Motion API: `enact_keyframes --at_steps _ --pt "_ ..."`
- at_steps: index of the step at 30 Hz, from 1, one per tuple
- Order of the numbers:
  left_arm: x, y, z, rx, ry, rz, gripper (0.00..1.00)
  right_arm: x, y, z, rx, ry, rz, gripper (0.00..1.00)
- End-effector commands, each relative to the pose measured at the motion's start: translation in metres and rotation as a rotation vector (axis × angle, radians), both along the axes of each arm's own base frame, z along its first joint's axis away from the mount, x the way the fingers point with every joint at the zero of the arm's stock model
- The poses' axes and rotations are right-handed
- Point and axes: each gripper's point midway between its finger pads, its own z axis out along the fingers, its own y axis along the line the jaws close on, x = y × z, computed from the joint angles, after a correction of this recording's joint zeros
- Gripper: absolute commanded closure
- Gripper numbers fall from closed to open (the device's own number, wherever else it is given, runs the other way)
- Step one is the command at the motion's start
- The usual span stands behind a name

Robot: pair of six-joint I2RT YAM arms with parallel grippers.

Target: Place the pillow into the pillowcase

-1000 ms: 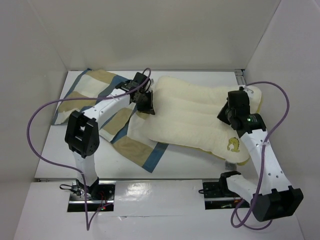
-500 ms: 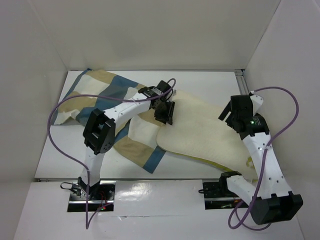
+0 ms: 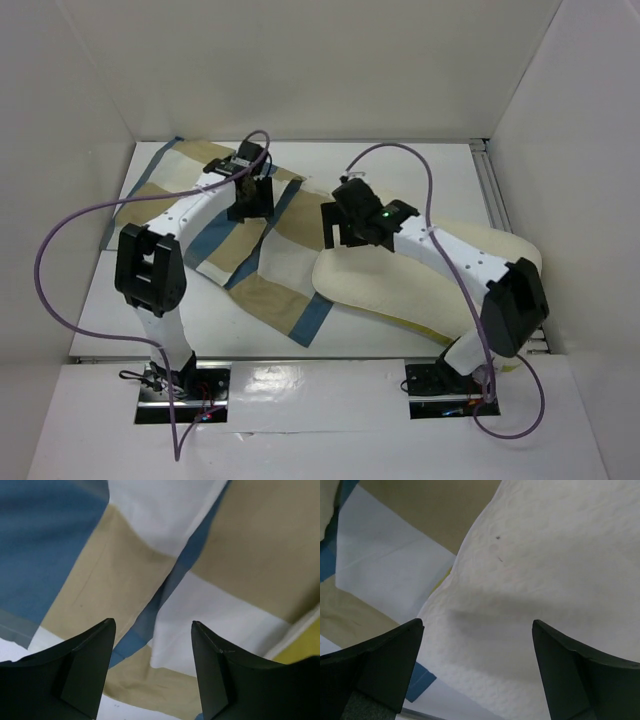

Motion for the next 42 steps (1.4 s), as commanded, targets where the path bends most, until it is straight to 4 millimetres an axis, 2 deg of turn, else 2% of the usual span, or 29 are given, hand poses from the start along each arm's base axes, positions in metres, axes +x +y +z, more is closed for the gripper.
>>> enact_keyframes --at_steps 1,2,3,5,7,8,10,11,13,17,18,21,22,24,27,28,30,34,36,38,42 --pt "-0.017 0.008 -0.043 0.065 0.086 0.025 0.25 0.023 0.013 0.008 -0.012 -0.080 -0.029 0.03" --pt "-0.020 0.009 -0.047 0.065 0.098 0.033 0.25 0.022 0.019 -0.003 -0.005 -0.055 -0.010 0.02" --pt "-0.018 0.011 -0.054 0.082 0.099 0.040 0.23 0.027 0.026 -0.002 0.019 -0.069 -0.002 0.02" --pt "-0.019 0.014 -0.067 0.101 0.123 0.052 0.23 0.026 0.030 -0.019 0.011 -0.034 0.012 0.02" --pt "-0.016 0.017 -0.074 0.120 0.122 0.073 0.25 0.031 0.033 -0.025 0.024 -0.025 0.015 0.02" --pt "-0.015 0.019 -0.077 0.131 0.125 0.086 0.25 0.030 0.032 -0.038 0.016 0.009 0.019 0.02" --pt "-0.011 0.026 -0.083 0.157 0.126 0.117 0.29 0.030 0.035 -0.046 0.024 0.014 0.026 0.03" --pt "-0.009 0.028 -0.080 0.169 0.121 0.123 0.30 0.033 0.030 -0.048 0.024 0.014 0.014 0.05" --pt "-0.008 0.036 -0.087 0.194 0.139 0.148 0.36 0.029 0.028 -0.060 0.026 0.046 0.020 0.10" --pt "-0.002 0.049 -0.088 0.195 0.137 0.195 0.37 0.027 0.024 -0.074 0.021 0.067 0.017 0.38" --pt "-0.002 0.049 -0.088 0.195 0.137 0.195 0.37 0.024 0.022 -0.074 0.021 0.067 0.017 0.54" --pt "0.003 0.041 -0.086 0.155 0.125 0.174 0.37 0.026 0.020 -0.065 0.027 0.045 0.011 0.82" --pt "0.002 0.039 -0.086 0.150 0.130 0.159 0.36 0.024 0.019 -0.066 0.022 0.052 0.010 0.98" --pt "0.007 0.032 -0.083 0.117 0.120 0.136 0.36 0.023 0.016 -0.062 0.015 0.045 0.003 1.00" --pt "0.009 0.023 -0.085 0.080 0.129 0.088 0.30 0.022 0.008 -0.043 0.013 0.005 -0.006 1.00" --pt "0.010 0.019 -0.084 0.063 0.124 0.071 0.29 0.022 0.007 -0.032 0.025 -0.023 -0.012 1.00" --pt "0.015 0.007 -0.083 0.010 0.110 0.021 0.24 0.020 0.005 -0.023 0.035 -0.036 -0.012 1.00" --pt "0.026 0.004 -0.083 0.008 0.093 0.022 0.23 0.012 -0.003 -0.009 0.037 -0.052 -0.019 1.00" --pt "0.029 0.009 -0.092 0.043 0.106 0.045 0.24 0.012 -0.003 -0.002 0.043 -0.060 -0.019 1.00" --pt "0.037 0.012 -0.090 0.063 0.095 0.066 0.30 0.012 -0.005 0.002 0.043 -0.072 -0.025 1.00" --pt "0.038 0.026 -0.091 0.115 0.098 0.110 0.39 0.010 -0.007 0.007 0.049 -0.079 -0.025 1.00"
